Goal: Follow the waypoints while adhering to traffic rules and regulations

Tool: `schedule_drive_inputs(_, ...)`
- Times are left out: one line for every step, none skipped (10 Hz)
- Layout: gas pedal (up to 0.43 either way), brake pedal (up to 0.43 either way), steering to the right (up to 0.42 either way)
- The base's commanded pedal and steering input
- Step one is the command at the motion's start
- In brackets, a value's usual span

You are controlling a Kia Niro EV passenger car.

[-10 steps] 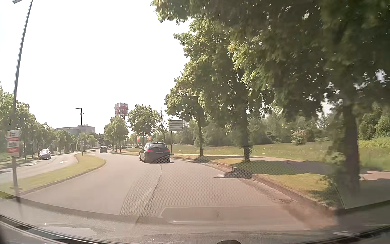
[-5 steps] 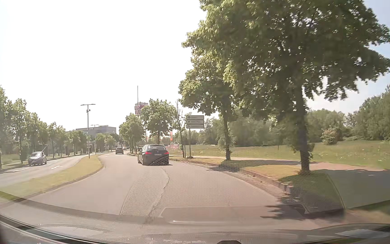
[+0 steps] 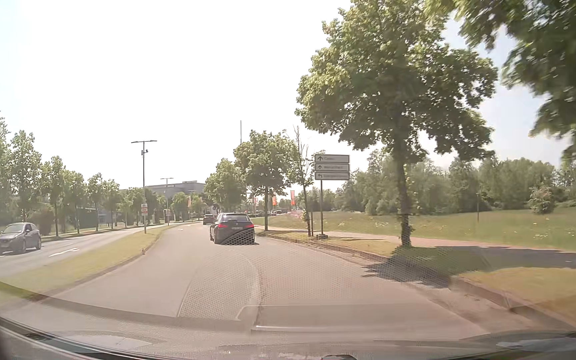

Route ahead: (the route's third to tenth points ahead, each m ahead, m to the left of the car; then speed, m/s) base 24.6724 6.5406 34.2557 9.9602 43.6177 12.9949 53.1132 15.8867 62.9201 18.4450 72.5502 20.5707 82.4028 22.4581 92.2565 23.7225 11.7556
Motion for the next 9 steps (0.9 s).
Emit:
schedule_drive_inputs(0.177,0.000,-0.086)
schedule_drive_inputs(0.177,0.000,-0.084)
schedule_drive_inputs(0.177,0.000,-0.080)
schedule_drive_inputs(0.177,0.000,-0.078)
schedule_drive_inputs(0.177,0.000,-0.078)
schedule_drive_inputs(0.177,0.000,-0.078)
schedule_drive_inputs(0.177,0.000,-0.076)
schedule_drive_inputs(0.177,0.000,-0.074)
schedule_drive_inputs(0.177,0.000,-0.072)
